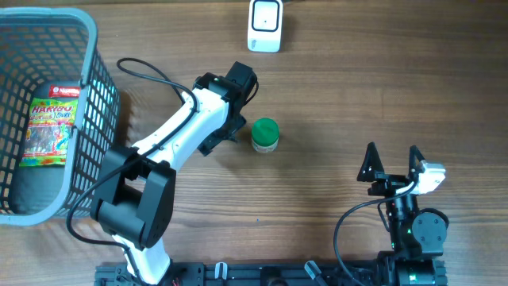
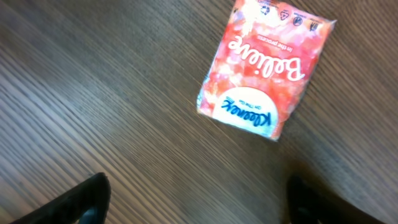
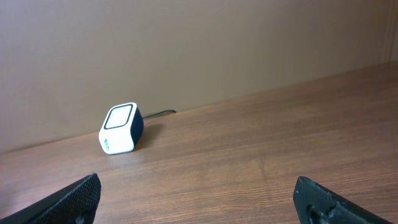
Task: Scan the item barcode
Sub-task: 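Carry the box with the left gripper and set it beside the jar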
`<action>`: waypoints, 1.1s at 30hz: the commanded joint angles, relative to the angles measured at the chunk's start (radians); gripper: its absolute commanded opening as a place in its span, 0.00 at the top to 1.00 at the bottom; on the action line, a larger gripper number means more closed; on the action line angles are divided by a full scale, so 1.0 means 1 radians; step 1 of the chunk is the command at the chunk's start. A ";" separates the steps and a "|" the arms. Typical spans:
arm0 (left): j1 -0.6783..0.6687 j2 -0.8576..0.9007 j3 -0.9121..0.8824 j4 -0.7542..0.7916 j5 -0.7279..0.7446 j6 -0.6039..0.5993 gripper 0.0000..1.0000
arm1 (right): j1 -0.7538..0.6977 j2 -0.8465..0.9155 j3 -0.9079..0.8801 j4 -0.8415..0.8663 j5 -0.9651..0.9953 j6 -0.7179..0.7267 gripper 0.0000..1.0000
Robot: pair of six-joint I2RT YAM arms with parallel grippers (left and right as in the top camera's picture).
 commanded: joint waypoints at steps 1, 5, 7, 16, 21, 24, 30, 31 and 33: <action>-0.001 -0.002 -0.005 0.003 -0.047 -0.005 0.00 | 0.004 -0.007 -0.001 0.005 -0.012 -0.017 0.00; -0.001 -0.068 -0.005 -0.005 -0.048 -0.003 0.00 | 0.004 -0.007 -0.001 0.005 -0.012 -0.016 0.00; -0.001 -0.116 -0.005 -0.013 -0.056 0.000 0.00 | 0.004 -0.007 -0.001 0.005 -0.012 -0.017 0.00; -0.001 -0.426 -0.005 -0.038 -0.200 0.003 0.00 | 0.004 -0.007 -0.001 0.005 -0.012 -0.017 0.00; 0.018 -0.607 -0.005 -0.038 -0.365 0.003 0.00 | 0.004 -0.007 -0.001 0.005 -0.012 -0.017 0.00; 0.060 -0.713 -0.005 -0.037 -0.454 0.003 0.00 | 0.004 -0.007 -0.001 0.005 -0.012 -0.016 0.00; 0.174 -0.842 -0.005 -0.031 -0.489 0.003 0.00 | 0.004 -0.007 -0.001 0.005 -0.012 -0.017 0.00; 0.195 -0.855 -0.005 -0.031 -0.489 0.004 0.00 | 0.004 -0.007 -0.001 0.005 -0.012 -0.017 0.00; 0.231 -0.871 -0.005 -0.025 -0.489 0.031 0.00 | 0.004 -0.007 -0.001 0.005 -0.012 -0.017 0.00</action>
